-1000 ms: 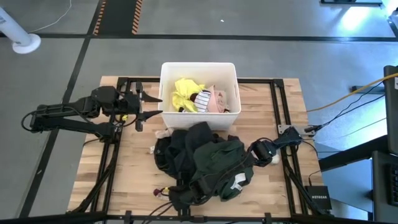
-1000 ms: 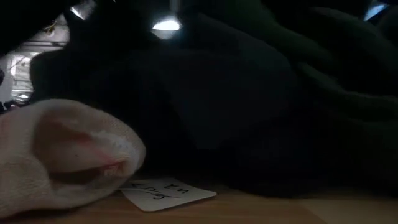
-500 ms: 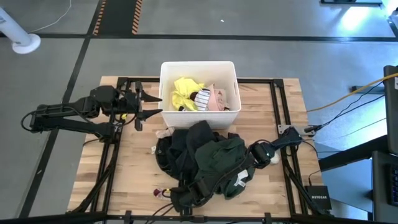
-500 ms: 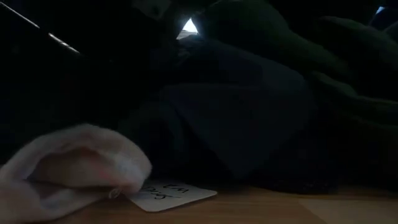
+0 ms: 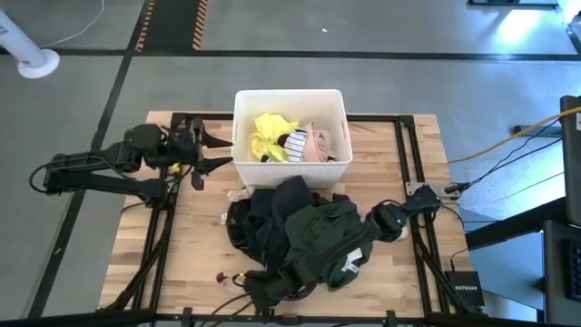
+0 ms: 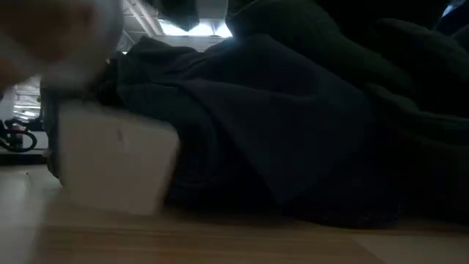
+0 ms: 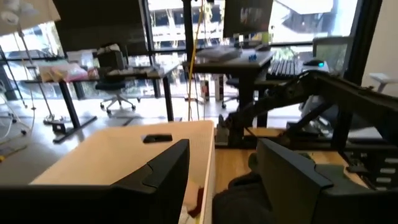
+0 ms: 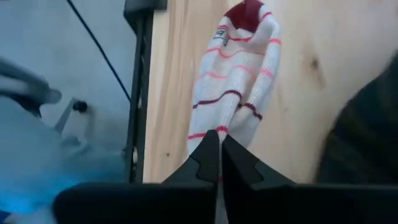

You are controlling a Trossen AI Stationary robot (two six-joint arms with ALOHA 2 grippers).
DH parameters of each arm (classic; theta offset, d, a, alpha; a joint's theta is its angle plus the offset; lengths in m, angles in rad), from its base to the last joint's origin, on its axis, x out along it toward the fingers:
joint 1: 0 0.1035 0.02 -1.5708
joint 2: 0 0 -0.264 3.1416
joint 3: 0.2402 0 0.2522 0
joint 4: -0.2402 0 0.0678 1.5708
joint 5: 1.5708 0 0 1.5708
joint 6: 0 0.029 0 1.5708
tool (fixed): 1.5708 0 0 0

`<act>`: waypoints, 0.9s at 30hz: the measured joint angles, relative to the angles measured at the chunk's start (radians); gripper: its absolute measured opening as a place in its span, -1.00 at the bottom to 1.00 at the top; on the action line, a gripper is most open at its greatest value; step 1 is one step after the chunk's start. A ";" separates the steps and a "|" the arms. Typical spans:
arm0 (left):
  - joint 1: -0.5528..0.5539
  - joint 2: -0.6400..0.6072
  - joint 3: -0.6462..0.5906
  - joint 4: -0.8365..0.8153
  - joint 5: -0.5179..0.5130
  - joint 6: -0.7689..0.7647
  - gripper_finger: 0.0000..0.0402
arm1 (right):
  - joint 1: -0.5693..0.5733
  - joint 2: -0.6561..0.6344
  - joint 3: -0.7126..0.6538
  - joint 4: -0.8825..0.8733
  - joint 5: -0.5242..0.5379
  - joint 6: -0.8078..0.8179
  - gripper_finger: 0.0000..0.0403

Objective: Sort clothes
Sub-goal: Put the bottom red sock into the white bin

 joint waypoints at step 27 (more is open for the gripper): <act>0.000 -0.169 0.000 -0.134 0.000 -0.057 -0.09 | -0.195 -0.387 0.001 -0.142 0.558 -0.132 -0.95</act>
